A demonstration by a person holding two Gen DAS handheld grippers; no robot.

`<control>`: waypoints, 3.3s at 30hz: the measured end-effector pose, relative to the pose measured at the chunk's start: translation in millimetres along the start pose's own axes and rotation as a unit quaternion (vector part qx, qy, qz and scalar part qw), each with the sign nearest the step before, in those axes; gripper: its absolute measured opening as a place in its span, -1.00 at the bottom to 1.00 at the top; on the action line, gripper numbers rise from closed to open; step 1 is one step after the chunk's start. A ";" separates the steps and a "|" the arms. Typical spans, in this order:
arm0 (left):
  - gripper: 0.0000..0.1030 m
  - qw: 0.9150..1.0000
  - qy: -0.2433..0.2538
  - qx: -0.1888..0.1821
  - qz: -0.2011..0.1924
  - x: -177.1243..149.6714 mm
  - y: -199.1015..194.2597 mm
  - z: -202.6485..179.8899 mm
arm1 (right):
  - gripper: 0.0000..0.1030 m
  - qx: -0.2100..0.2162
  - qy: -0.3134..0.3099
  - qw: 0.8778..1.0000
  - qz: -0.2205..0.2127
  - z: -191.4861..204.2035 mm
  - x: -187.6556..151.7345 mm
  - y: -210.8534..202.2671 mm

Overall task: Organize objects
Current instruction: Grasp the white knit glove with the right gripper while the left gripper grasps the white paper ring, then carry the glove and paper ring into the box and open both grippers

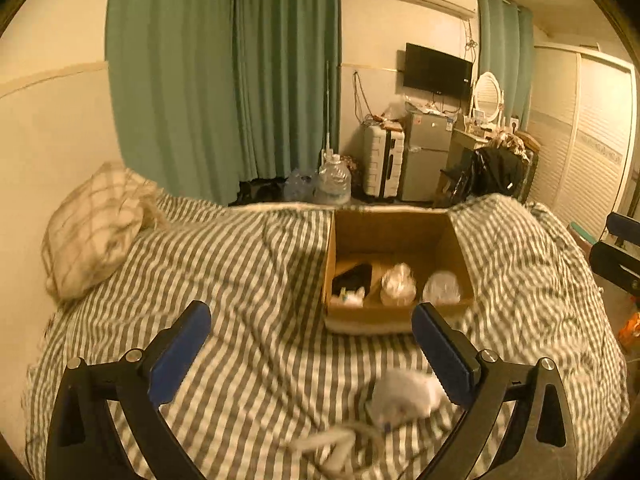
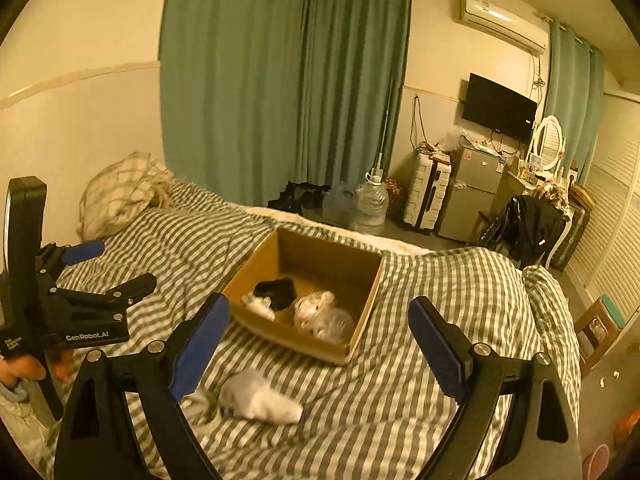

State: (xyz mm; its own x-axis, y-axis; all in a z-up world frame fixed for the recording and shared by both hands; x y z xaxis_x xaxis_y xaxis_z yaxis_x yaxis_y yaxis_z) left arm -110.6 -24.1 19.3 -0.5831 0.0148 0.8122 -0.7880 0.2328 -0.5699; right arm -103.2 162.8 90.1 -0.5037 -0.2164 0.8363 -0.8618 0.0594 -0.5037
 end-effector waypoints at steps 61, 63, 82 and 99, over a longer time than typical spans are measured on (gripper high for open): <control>0.66 0.996 -0.001 -0.032 0.087 -101.6 47.0 -19.2 | -0.23 0.037 -0.011 0.994 0.106 48.8 -124.0 64.6; 0.66 0.997 0.009 -0.032 0.073 -84.1 37.0 -24.8 | -0.23 0.033 -0.005 0.995 0.094 42.6 -112.9 51.4; 0.66 0.997 0.041 -0.060 -0.007 76.9 80.3 -39.1 | -0.24 0.006 -0.009 1.000 0.004 13.1 37.4 45.7; 0.67 0.995 0.040 -0.066 0.059 58.2 230.2 -20.4 | -0.30 0.008 0.002 0.996 0.086 11.7 36.1 229.2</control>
State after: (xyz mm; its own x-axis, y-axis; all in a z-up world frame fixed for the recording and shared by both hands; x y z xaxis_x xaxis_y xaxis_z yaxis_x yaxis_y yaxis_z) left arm -321.9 50.2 -62.1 -0.6477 0.1260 0.7514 -0.6792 0.3513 -0.6444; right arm -318.2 157.2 2.4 -0.6441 -0.1999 0.7383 -0.7617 0.0799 -0.6429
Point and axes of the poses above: each gripper's, at about its wrist camera, not at the fingertips, and y roughly the way its jaws point, z to its left, x to its top, the point moved 5 cm from there along y, roughly the way its jaws point, and after that the axes turned 13 degrees about -x, right-handed, at the moved point
